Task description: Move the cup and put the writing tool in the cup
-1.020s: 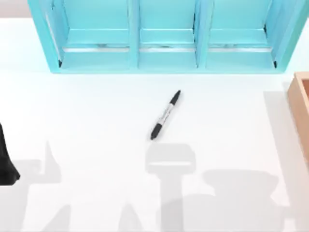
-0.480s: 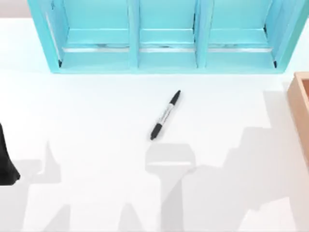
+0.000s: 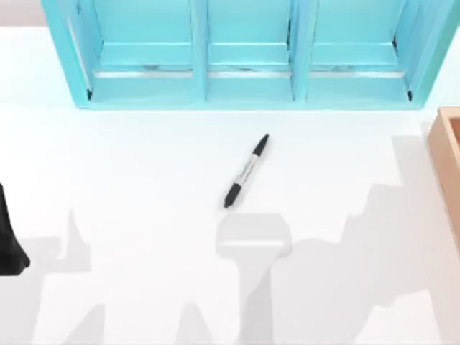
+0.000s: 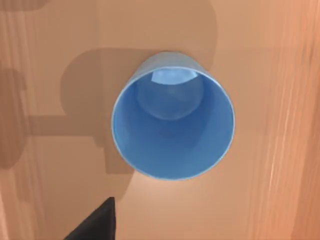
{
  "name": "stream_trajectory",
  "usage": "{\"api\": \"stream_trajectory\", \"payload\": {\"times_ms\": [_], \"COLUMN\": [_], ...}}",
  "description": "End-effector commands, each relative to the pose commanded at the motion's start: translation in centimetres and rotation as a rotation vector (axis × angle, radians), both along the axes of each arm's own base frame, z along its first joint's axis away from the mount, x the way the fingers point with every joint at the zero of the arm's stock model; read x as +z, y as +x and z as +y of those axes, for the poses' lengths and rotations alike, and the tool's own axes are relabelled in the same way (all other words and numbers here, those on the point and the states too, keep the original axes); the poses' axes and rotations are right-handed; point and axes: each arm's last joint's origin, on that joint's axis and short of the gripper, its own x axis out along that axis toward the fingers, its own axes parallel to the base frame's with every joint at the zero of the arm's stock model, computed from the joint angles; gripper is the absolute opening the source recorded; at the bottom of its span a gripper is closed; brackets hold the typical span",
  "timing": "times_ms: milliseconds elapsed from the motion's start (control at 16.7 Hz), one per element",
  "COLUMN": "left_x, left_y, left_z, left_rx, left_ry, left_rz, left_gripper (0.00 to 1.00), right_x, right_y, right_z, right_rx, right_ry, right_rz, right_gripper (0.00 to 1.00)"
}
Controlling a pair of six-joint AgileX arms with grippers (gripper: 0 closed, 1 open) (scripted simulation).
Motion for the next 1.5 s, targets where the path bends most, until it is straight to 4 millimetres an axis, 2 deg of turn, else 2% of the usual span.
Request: {"api": "stream_trajectory", "payload": {"times_ms": [180,480,600,900,1500], "left_x": [0.0,0.0,0.0,0.0,0.0], "left_y": [0.0,0.0,0.0,0.0,0.0], "left_z": [0.0,0.0,0.0,0.0,0.0], "left_rx": [0.000,0.000,0.000,0.000,0.000], "left_ry": [0.000,0.000,0.000,0.000,0.000], "left_rz": [0.000,0.000,0.000,0.000,0.000], "left_gripper": [1.00,1.00,1.00,1.00,1.00], "right_x": [-2.1,-7.9,-9.5,-9.9,-9.9], "right_y": [0.2,0.4,0.1,0.0,0.0], "right_z": [-0.2,-0.2,-0.1,-0.2,-0.2], "right_rx": [-0.004,-0.003,-0.003,-0.004,-0.004], "right_ry": [0.003,-0.003,0.000,0.001,0.001], "right_rz": [0.008,-0.010,-0.002,0.002,0.002], "right_gripper": [1.00,1.00,1.00,1.00,0.25]}}
